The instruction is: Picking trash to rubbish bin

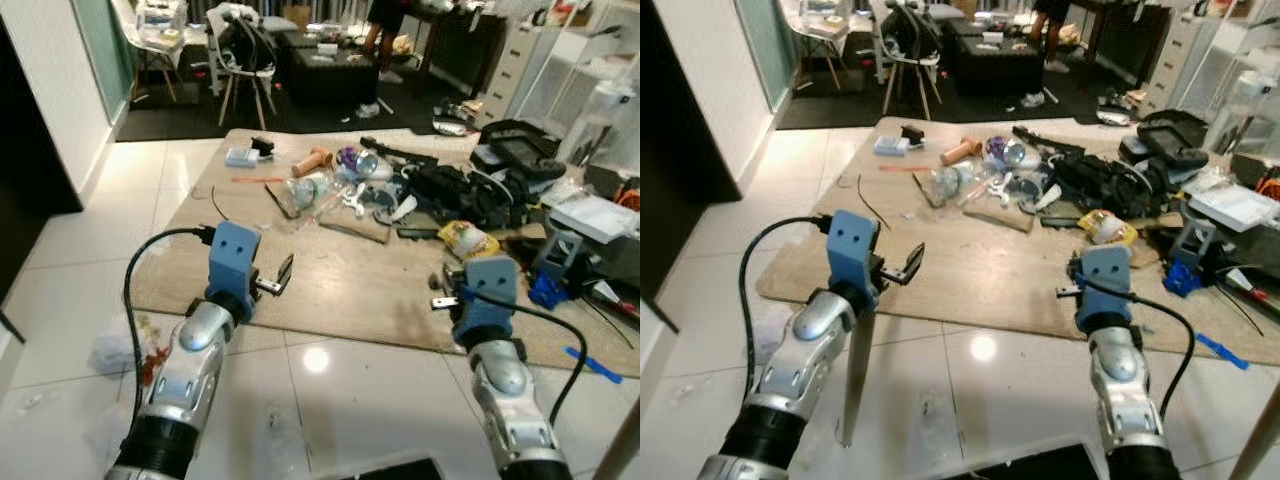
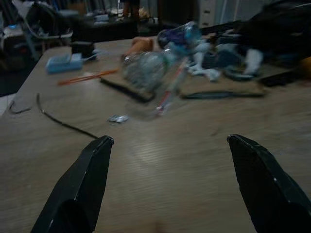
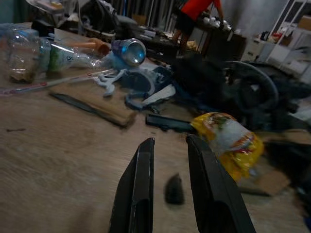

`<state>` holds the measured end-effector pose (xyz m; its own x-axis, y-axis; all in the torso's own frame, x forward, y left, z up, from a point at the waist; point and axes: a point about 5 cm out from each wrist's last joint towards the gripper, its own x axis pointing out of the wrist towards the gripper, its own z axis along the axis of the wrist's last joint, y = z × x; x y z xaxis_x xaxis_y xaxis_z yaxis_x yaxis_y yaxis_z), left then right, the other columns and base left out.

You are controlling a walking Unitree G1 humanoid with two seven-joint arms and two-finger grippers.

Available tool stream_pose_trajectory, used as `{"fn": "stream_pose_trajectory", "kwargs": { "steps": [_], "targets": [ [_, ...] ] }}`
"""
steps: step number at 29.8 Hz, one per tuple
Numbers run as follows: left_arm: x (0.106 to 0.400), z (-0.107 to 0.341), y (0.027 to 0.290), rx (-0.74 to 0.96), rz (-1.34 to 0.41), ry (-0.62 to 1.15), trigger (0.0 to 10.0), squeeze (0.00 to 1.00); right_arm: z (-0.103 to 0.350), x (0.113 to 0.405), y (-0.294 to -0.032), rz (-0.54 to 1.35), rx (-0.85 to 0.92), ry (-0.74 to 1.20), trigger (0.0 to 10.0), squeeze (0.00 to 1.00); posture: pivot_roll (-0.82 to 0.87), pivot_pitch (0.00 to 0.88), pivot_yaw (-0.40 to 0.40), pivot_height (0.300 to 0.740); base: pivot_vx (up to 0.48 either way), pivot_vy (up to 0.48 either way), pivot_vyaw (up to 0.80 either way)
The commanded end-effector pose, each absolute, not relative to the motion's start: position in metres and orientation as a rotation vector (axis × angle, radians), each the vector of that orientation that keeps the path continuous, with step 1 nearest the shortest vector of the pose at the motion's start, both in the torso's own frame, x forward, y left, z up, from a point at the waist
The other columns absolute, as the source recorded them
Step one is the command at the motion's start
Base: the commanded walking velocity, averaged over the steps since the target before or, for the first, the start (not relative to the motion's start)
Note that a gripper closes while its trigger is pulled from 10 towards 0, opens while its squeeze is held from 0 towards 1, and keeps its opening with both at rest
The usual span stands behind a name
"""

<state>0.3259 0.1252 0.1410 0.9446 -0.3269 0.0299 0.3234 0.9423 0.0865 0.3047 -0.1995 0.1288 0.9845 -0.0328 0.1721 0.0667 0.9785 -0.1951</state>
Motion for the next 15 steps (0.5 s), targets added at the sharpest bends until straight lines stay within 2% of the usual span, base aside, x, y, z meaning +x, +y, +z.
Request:
{"fn": "stream_pose_trajectory", "kwargs": {
  "steps": [1,15],
  "targets": [
    [0.3254,0.1398,0.1233,0.087,-0.342,-0.035,10.0,0.0,0.1279,0.3028,-0.2061,-0.072,-0.205,-0.161,10.0,0.0,-0.1,0.038,-0.021,0.74,0.368,0.0,0.0],
    [0.325,0.1391,0.121,0.082,-0.348,-0.031,10.0,0.0,0.1269,0.3001,-0.2087,-0.08,-0.208,-0.157,10.0,0.0,-0.1,0.047,-0.018,0.74,0.367,0.0,0.0]
  ]
}}
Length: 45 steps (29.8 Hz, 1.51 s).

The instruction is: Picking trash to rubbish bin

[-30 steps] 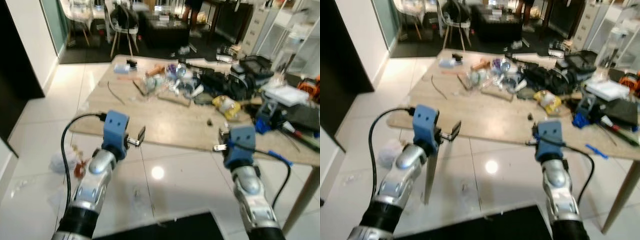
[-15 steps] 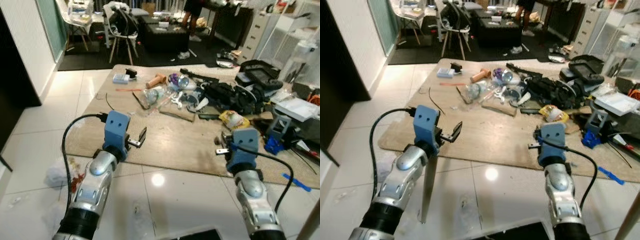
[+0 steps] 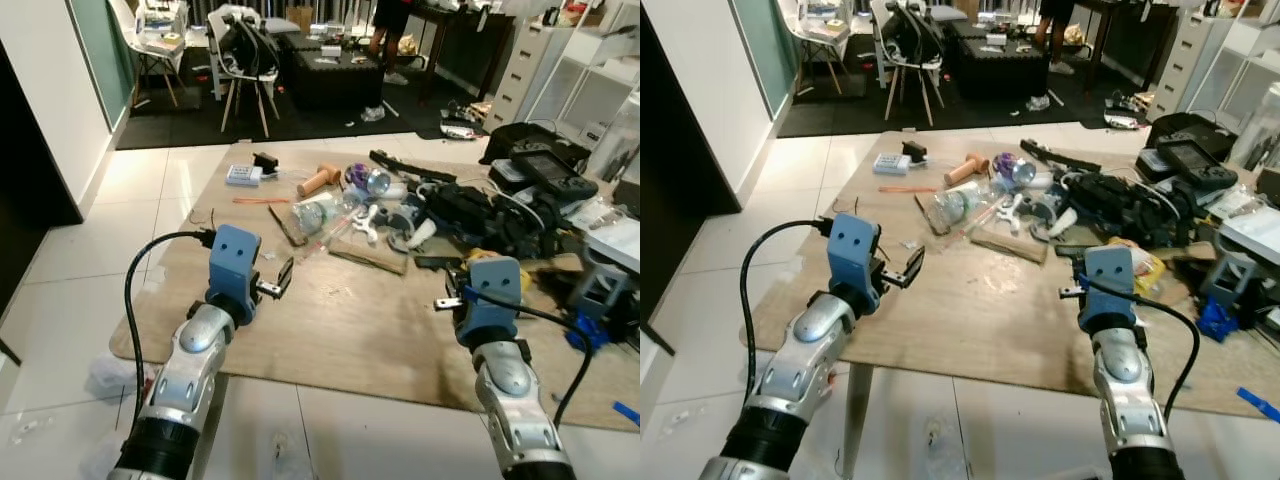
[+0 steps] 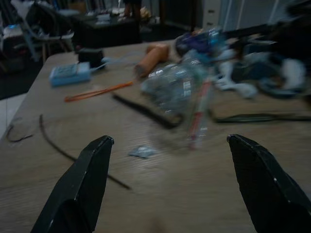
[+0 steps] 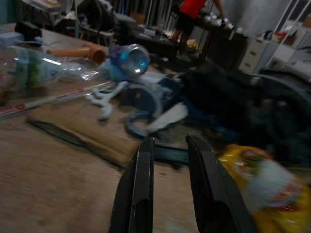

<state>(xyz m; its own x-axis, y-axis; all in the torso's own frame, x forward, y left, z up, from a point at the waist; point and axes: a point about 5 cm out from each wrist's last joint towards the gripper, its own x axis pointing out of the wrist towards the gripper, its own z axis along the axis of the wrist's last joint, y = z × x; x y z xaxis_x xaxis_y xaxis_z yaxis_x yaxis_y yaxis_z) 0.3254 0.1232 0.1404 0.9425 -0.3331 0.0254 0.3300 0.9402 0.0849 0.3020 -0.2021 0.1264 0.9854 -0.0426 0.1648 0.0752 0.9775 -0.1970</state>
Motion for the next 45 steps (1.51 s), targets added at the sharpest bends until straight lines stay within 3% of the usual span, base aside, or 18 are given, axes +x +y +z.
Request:
{"fn": "stream_pose_trajectory", "kwargs": {
  "steps": [1,20,40,41,42,45],
  "targets": [
    [0.325,0.139,0.121,0.081,-0.348,-0.03,10.0,0.0,0.127,0.3,-0.209,-0.08,-0.209,-0.157,10.0,0.0,-0.1,0.05,-0.016,0.74,0.368,0.0,0.0],
    [0.325,0.136,0.119,0.084,-0.354,-0.012,10.0,0.0,0.129,0.3,-0.213,-0.084,-0.217,-0.155,10.0,0.0,-0.11,0.06,-0.019,0.74,0.356,0.0,0.0],
    [0.326,0.136,0.118,0.12,-0.384,-0.011,10.0,0.0,0.131,0.308,-0.219,-0.07,-0.169,-0.102,10.0,0.0,-0.1,0.066,-0.008,0.74,0.0,0.0,0.0],
    [0.326,0.136,0.118,0.124,-0.393,-0.009,10.0,0.0,0.132,0.309,-0.22,-0.064,-0.164,-0.093,10.0,0.84,-0.11,0.066,-0.005,0.74,0.0,0.0,0.0],
    [0.326,0.136,0.117,0.127,-0.404,-0.008,10.0,0.0,0.131,0.311,-0.221,-0.046,-0.156,-0.075,10.0,1.0,-0.11,0.066,-0.004,0.74,0.0,0.0,0.0],
    [0.325,0.136,0.116,0.136,-0.423,-0.007,10.0,0.0,0.132,0.314,-0.223,-0.017,-0.152,-0.06,10.0,1.0,-0.11,0.067,-0.003,0.74,0.0,0.0,0.0]
  ]
}}
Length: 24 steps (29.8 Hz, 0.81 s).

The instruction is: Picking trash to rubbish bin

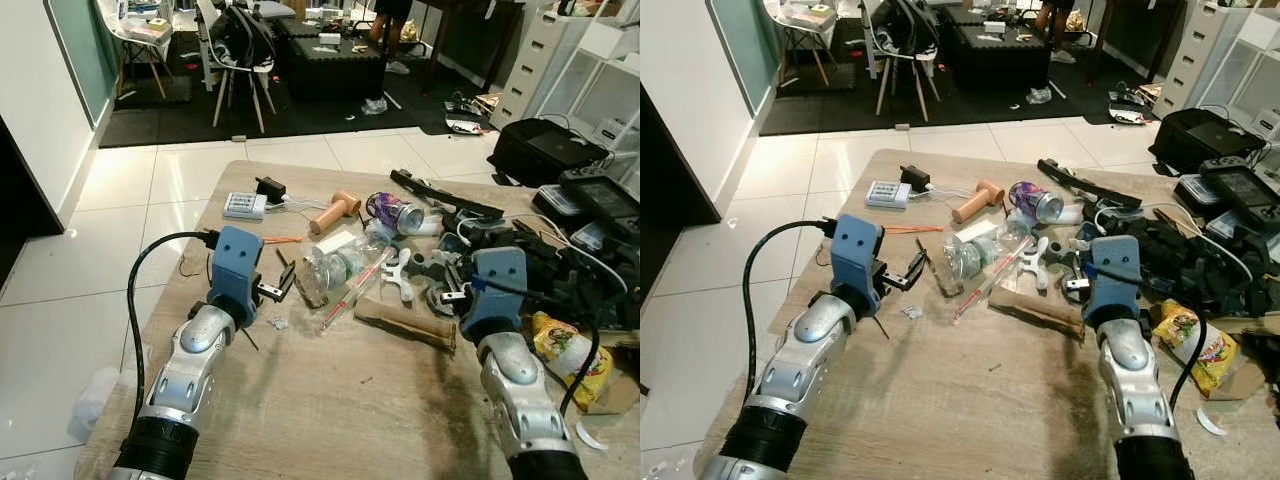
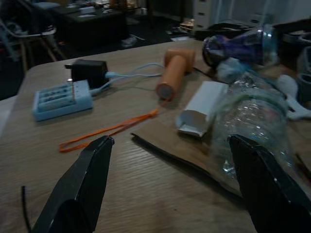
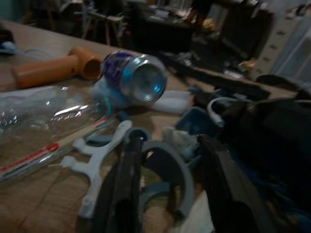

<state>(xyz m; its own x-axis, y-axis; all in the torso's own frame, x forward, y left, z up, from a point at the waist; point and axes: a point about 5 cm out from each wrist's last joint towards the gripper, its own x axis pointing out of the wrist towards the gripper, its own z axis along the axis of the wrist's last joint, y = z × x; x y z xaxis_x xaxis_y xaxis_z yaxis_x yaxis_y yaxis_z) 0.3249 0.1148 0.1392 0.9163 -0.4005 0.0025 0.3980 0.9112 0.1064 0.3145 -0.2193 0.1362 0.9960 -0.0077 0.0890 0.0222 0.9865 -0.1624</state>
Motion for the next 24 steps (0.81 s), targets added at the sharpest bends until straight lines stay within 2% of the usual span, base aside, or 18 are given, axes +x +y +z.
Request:
{"fn": "stream_pose_trajectory", "kwargs": {
  "steps": [1,4,8,16,21,22,24],
  "targets": [
    [0.326,0.137,0.116,0.142,-0.431,-0.008,10.0,0.0,0.132,0.316,-0.223,0.016,-0.136,-0.048,10.0,1.0,-0.1,0.07,0.0,0.74,0.0,0.0,0.0],
    [0.327,0.142,0.12,0.153,-0.462,-0.018,10.0,0.0,0.138,0.319,-0.211,0.215,-0.155,-0.033,10.0,1.0,-0.1,0.075,0.002,0.74,0.0,0.0,0.0],
    [0.322,0.151,0.123,0.156,-0.542,-0.042,10.0,0.0,0.15,0.313,-0.199,0.376,-0.235,-0.012,10.0,1.0,-0.1,0.084,-0.006,0.74,0.0,0.0,0.0],
    [0.299,0.157,0.122,0.153,-0.794,-0.053,10.0,0.0,0.164,0.305,-0.184,0.504,-0.205,-0.006,10.0,1.0,-0.1,0.091,-0.008,0.74,0.0,0.0,0.0],
    [0.284,0.16,0.12,0.168,-0.967,-0.028,10.0,0.0,0.166,0.296,-0.185,0.605,-0.241,0.106,10.0,1.0,-0.1,0.094,-0.008,0.74,0.0,0.0,0.0],
    [0.28,0.162,0.119,0.178,-1.01,-0.023,10.0,0.0,0.166,0.291,-0.188,0.633,-0.245,0.167,10.0,0.66,-0.1,0.094,-0.006,0.74,0.0,0.0,0.0],
    [0.28,0.163,0.118,0.179,-1.014,-0.023,10.0,0.0,0.165,0.29,-0.191,0.638,-0.238,0.188,10.0,0.66,-0.1,0.094,-0.006,0.74,0.0,0.0,0.0]
  ]
}}
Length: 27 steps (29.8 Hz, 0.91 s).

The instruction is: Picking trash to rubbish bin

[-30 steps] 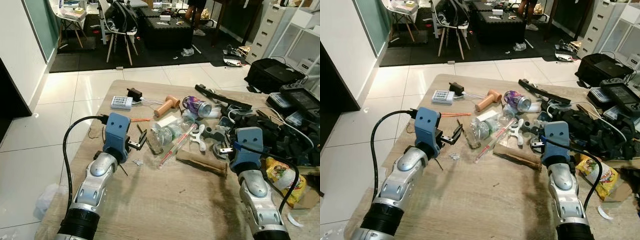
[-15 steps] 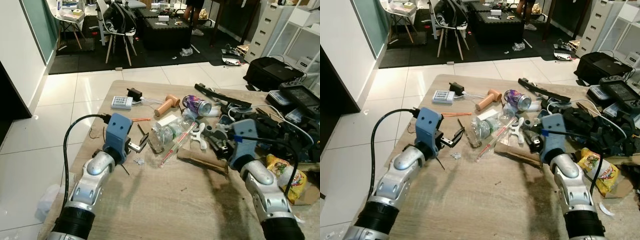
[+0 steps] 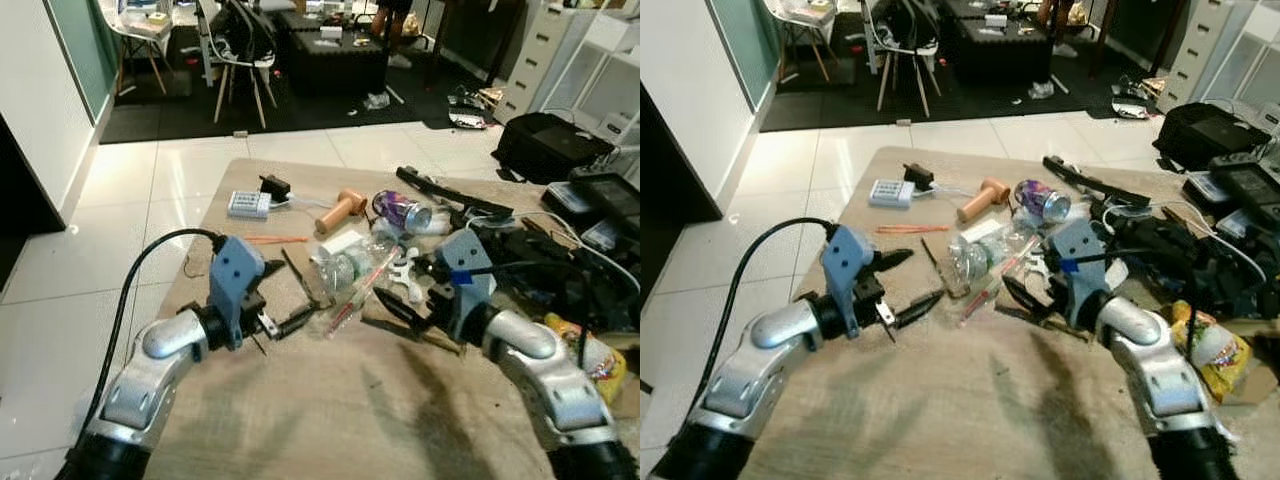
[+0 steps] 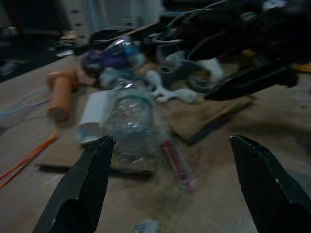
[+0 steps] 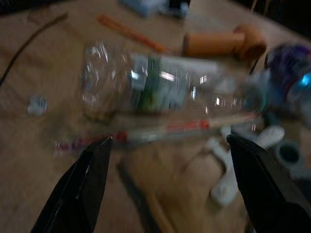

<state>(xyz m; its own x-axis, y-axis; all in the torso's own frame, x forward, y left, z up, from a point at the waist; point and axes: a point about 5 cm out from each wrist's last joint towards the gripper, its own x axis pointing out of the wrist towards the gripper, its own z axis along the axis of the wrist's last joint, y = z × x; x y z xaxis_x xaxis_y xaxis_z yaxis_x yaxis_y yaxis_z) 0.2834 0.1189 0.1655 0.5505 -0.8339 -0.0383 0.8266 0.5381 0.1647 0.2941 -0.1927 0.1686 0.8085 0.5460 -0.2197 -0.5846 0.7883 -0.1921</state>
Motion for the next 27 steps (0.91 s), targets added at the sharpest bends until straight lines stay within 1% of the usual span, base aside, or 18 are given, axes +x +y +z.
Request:
{"fn": "stream_pose_trajectory", "kwargs": {
  "steps": [1,2,3,4,6,10,12,21,27],
  "targets": [
    [0.28,0.164,0.116,0.171,-1.019,-0.021,10.0,0.0,0.164,0.288,-0.193,0.644,-0.227,0.219,10.0,0.31,-0.1,0.093,-0.005,0.74,0.0,0.0,0.0],
    [0.279,0.164,0.115,0.164,-1.026,-0.017,10.0,0.0,0.163,0.286,-0.196,0.646,-0.221,0.254,10.0,0.18,-0.1,0.093,-0.005,0.74,0.0,0.0,0.0],
    [0.279,0.164,0.115,0.164,-1.026,-0.017,10.0,0.0,0.163,0.286,-0.196,0.646,-0.221,0.254,10.0,0.18,-0.1,0.093,-0.005,0.74,0.0,0.0,0.0],
    [0.278,0.164,0.114,0.158,-1.034,-0.011,10.0,0.0,0.156,0.283,-0.201,0.641,-0.263,0.32,10.0,0.0,-0.1,0.089,-0.004,0.74,0.0,0.0,0.0],
    [0.278,0.163,0.113,0.156,-1.039,-0.009,10.0,0.0,0.152,0.281,-0.204,0.634,-0.293,0.359,10.0,0.0,-0.1,0.087,-0.004,0.74,0.0,0.0,0.0],
    [0.276,0.164,0.113,0.151,-1.055,-0.002,10.0,0.0,0.148,0.278,-0.206,0.622,-0.276,0.4,10.0,0.0,-0.1,0.084,-0.004,0.74,0.0,0.0,0.0],
    [0.276,0.164,0.113,0.152,-1.06,0.001,10.0,0.0,0.146,0.276,-0.207,0.613,-0.305,0.427,10.0,0.0,-0.1,0.079,-0.003,0.74,0.0,0.0,0.0],
    [0.283,0.164,0.115,0.152,-0.998,0.001,10.0,0.0,0.137,0.284,-0.216,0.552,-0.336,0.424,10.0,0.0,-0.1,0.07,-0.004,0.74,0.0,0.0,0.0],
    [0.282,0.165,0.115,0.153,-1.003,0.003,10.0,0.0,0.126,0.288,-0.219,0.531,-0.249,0.445,10.0,0.0,-0.09,0.067,-0.004,0.74,0.0,0.0,0.0]
  ]
}}
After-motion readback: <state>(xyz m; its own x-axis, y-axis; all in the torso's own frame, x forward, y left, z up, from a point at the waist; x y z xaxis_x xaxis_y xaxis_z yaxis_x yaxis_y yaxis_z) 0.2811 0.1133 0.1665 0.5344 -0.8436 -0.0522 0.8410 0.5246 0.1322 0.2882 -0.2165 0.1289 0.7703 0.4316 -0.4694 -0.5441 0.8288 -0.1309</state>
